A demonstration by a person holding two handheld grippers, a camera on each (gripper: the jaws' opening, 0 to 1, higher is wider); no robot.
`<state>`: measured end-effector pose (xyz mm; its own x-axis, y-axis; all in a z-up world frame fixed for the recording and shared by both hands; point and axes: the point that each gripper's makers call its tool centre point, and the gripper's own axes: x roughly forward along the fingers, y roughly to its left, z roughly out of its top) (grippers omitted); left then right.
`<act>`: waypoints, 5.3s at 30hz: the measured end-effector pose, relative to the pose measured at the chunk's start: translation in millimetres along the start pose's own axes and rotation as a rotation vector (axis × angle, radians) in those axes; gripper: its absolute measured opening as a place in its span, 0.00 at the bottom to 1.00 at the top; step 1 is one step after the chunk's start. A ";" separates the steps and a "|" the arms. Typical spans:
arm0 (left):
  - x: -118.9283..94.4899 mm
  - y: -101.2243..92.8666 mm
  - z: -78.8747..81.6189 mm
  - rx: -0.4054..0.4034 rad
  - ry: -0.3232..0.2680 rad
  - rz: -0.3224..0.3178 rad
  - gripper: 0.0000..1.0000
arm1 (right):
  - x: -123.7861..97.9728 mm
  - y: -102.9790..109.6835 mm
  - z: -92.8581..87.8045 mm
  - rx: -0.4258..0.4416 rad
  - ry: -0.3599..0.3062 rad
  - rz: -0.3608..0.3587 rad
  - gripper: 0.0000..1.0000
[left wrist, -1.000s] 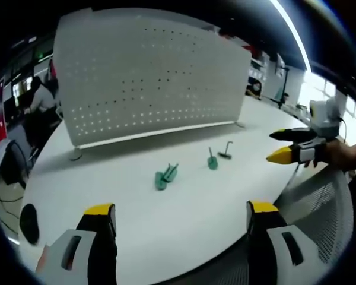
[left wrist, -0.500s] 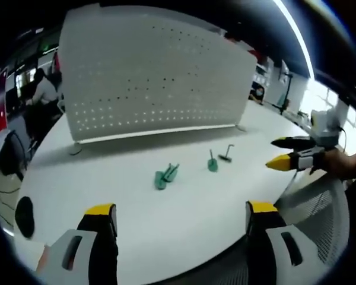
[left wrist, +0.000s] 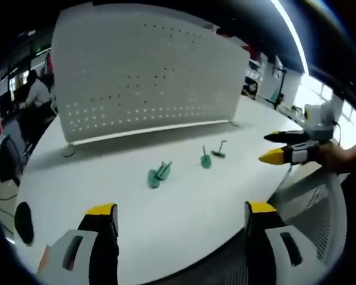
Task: Insert the hook assembly into the mounting plate slot until the hook locks in place.
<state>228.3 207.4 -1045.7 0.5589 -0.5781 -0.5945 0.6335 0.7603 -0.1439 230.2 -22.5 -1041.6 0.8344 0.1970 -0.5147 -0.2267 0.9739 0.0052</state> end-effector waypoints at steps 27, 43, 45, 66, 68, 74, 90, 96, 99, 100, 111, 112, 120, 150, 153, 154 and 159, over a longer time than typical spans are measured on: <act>9.2 5.7 -3.5 0.067 0.024 0.036 0.83 | 121.6 51.7 -0.7 -0.021 0.216 0.212 0.35; 12.3 4.5 -9.9 0.070 0.056 0.026 0.82 | 155.6 44.7 8.0 0.144 0.268 0.145 0.14; 12.3 5.0 -10.4 0.067 0.061 0.027 0.82 | 156.1 44.7 8.4 0.146 0.270 0.146 0.13; 10.4 6.4 -8.1 0.084 0.052 0.037 0.85 | 139.1 36.8 27.9 0.120 0.213 0.152 0.00; 8.2 9.6 -8.3 0.065 0.057 0.043 0.90 | 135.5 38.0 36.0 0.126 0.184 0.161 0.00; -4.1 21.9 10.2 -0.080 0.030 0.046 0.91 | 114.1 40.3 76.4 0.076 0.025 0.172 0.00; 12.1 -9.5 83.8 -0.222 -0.073 -0.100 0.72 | 38.5 102.9 132.2 0.275 -0.178 0.367 0.00; 10.7 -22.1 94.0 -0.293 -0.104 -0.150 0.66 | 22.7 124.1 134.3 0.293 -0.202 0.416 0.00; 8.3 -27.2 101.2 -0.320 -0.123 -0.167 0.64 | 16.4 131.1 136.0 0.304 -0.217 0.435 0.00; 8.0 -29.0 102.5 -0.324 -0.125 -0.175 0.62 | 15.0 132.1 136.3 0.306 -0.221 0.436 0.00; 4.8 -44.4 106.0 -0.399 -0.119 -0.245 0.43 | 0.6 140.4 148.4 0.328 -0.279 0.454 0.00; 4.1 -45.3 106.4 -0.402 -0.121 -0.248 0.42 | 0.2 140.9 148.6 0.330 -0.280 0.455 0.00; -0.9 -50.9 113.7 -0.542 -0.174 -0.328 0.33 | -7.3 150.0 160.9 0.334 -0.314 0.475 0.00; -14.2 -52.8 106.6 -0.708 -0.224 -0.399 0.03 | -17.6 174.5 155.7 0.250 -0.320 0.501 0.00; -13.9 -56.6 107.3 -0.699 -0.210 -0.405 0.02 | -17.7 173.4 157.8 0.234 -0.336 0.481 0.00; -13.9 -55.7 108.4 -0.693 -0.215 -0.393 0.02 | -17.2 172.3 157.7 0.243 -0.334 0.484 0.00; -11.6 -53.0 109.9 -0.631 -0.205 -0.353 0.01 | -14.1 166.9 156.3 0.308 -0.295 0.497 0.01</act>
<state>247.1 141.2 -944.2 0.5068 -0.8157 -0.2788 0.4005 0.5092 -0.7618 259.1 154.9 -899.6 0.7798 0.6122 -0.1311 -0.5033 0.7376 0.4502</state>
